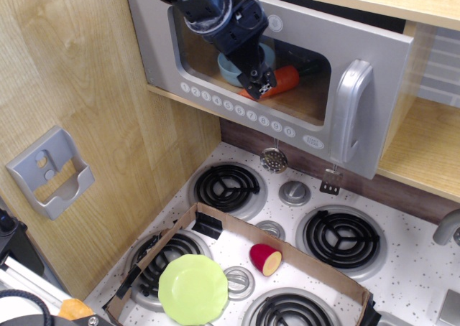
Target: Close microwave
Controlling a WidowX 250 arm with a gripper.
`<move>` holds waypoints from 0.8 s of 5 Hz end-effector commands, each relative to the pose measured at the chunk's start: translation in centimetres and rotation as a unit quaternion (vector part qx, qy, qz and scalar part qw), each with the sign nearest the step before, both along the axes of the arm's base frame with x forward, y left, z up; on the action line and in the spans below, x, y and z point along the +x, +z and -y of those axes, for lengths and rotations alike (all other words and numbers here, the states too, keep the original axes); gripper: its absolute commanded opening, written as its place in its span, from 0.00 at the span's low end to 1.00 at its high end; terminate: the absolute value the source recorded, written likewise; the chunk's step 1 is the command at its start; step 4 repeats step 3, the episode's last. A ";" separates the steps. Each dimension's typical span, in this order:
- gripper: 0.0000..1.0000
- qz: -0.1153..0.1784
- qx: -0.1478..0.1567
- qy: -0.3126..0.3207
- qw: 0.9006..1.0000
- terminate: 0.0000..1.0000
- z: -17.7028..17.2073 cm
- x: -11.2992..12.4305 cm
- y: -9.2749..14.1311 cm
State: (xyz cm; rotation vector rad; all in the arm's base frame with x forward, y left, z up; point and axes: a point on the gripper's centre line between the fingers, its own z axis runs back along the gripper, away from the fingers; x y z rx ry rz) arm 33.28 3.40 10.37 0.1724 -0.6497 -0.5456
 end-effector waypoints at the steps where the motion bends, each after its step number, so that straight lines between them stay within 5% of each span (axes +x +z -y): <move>1: 1.00 0.024 0.014 -0.015 0.999 0.00 0.8 1.7 2.6; 2: 1.00 0.024 0.014 -0.019 0.999 0.00 0.9 2.0 2.6; 3: 1.00 0.023 0.015 -0.016 0.999 1.00 1.0 1.9 2.6; 4: 1.00 0.023 0.015 -0.016 0.999 1.00 1.0 1.9 2.6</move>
